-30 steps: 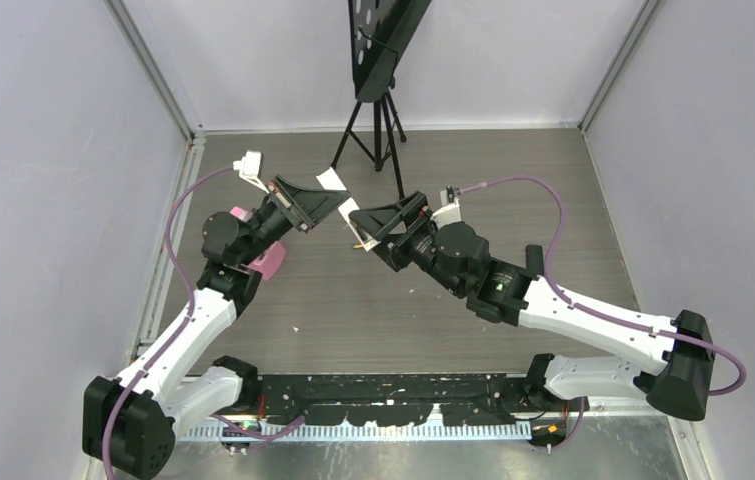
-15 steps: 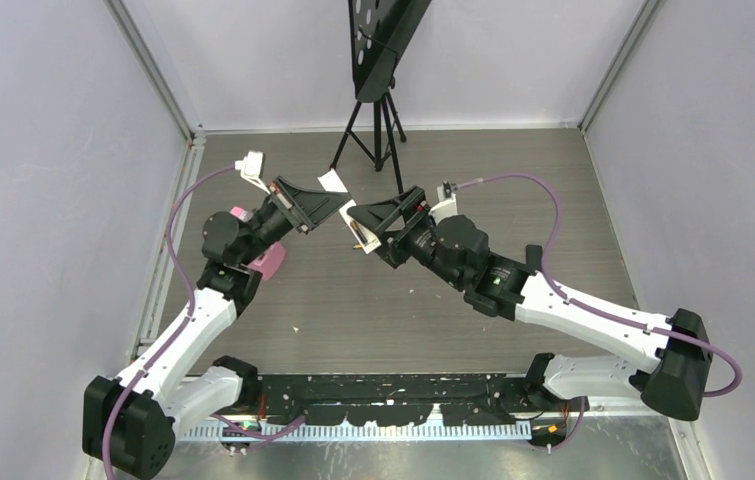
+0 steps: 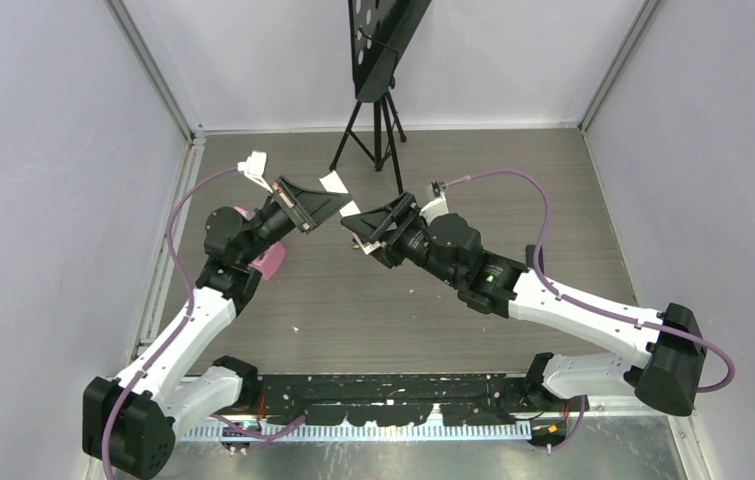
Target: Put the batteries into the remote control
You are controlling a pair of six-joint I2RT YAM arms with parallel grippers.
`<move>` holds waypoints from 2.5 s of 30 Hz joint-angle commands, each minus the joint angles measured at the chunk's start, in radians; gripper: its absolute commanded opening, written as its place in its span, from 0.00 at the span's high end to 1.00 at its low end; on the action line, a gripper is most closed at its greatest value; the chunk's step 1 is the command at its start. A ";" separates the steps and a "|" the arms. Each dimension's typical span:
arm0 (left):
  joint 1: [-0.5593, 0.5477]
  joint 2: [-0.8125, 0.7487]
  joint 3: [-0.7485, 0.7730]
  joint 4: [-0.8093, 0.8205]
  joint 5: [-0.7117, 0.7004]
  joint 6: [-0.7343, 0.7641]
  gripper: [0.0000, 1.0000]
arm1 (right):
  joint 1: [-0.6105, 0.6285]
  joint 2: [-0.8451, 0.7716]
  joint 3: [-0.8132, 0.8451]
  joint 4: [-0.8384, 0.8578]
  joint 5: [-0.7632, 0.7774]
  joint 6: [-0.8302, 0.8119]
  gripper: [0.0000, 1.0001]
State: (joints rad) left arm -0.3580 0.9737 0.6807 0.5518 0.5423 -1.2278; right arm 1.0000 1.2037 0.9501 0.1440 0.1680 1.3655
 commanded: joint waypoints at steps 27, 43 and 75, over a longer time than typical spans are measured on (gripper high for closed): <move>-0.001 -0.051 0.027 0.029 -0.037 -0.322 1.00 | -0.029 0.034 -0.015 0.236 -0.154 -0.005 0.60; -0.001 -0.062 0.033 -0.112 -0.080 -0.161 1.00 | -0.031 -0.059 -0.067 0.277 -0.210 -0.121 0.20; 0.025 -0.104 -0.062 -0.466 -0.377 0.560 1.00 | -0.097 -0.100 -0.066 -0.231 -0.053 -0.395 0.17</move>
State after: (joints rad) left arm -0.3485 0.8978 0.6468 0.1474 0.2852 -0.8715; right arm 0.9058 1.1412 0.8249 0.0990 -0.0231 1.0657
